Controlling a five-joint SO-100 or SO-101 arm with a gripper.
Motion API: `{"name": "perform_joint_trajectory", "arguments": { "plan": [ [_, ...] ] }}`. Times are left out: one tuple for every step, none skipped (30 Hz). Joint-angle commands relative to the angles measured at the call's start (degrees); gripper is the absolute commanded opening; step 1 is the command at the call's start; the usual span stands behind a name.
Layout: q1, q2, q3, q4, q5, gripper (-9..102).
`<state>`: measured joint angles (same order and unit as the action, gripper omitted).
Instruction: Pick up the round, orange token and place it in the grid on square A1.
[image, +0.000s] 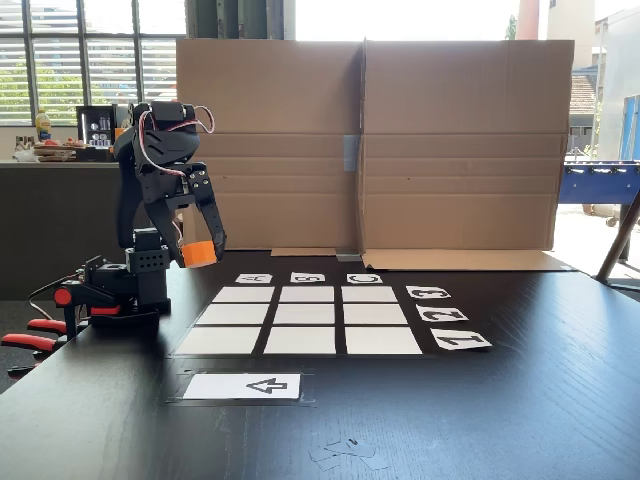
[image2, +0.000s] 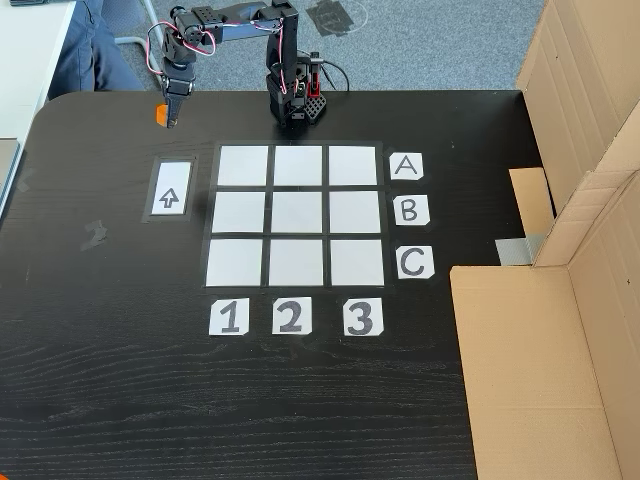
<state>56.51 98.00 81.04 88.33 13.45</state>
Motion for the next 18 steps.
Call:
{"name": "perform_joint_trajectory", "arguments": {
  "plan": [
    [-1.1,7.1,4.8,0.3,-0.5,14],
    [-1.3,8.3,6.5,0.3,-0.5,14],
    [-1.7,9.4,8.4,0.3,-0.5,14],
    [-1.9,10.4,10.2,0.2,-0.6,14],
    [-2.1,11.2,11.9,0.1,-0.8,14],
    [-2.4,12.0,13.4,0.0,-0.9,14],
    [-2.5,12.7,14.9,-0.1,-0.9,14],
    [-2.8,13.4,16.4,-0.3,-0.9,14],
    [-3.3,14.3,18.1,-0.4,-1.0,14],
    [-3.7,15.3,19.9,-0.4,-1.0,14],
    [-4.3,16.3,21.8,-0.6,-1.0,14],
    [-4.9,17.2,23.6,-0.6,-1.0,14],
    [-5.5,18.4,25.5,-0.7,-1.0,14],
    [-6.2,19.7,27.5,-0.9,-1.0,14],
    [-6.8,21.3,29.6,-1.3,-1.0,14],
    [-7.3,22.9,31.7,-1.8,-1.0,14],
    [-7.7,24.3,33.3,-1.9,-1.0,14],
    [-8.2,25.7,35.0,-2.1,-1.0,14]
  ]
}}
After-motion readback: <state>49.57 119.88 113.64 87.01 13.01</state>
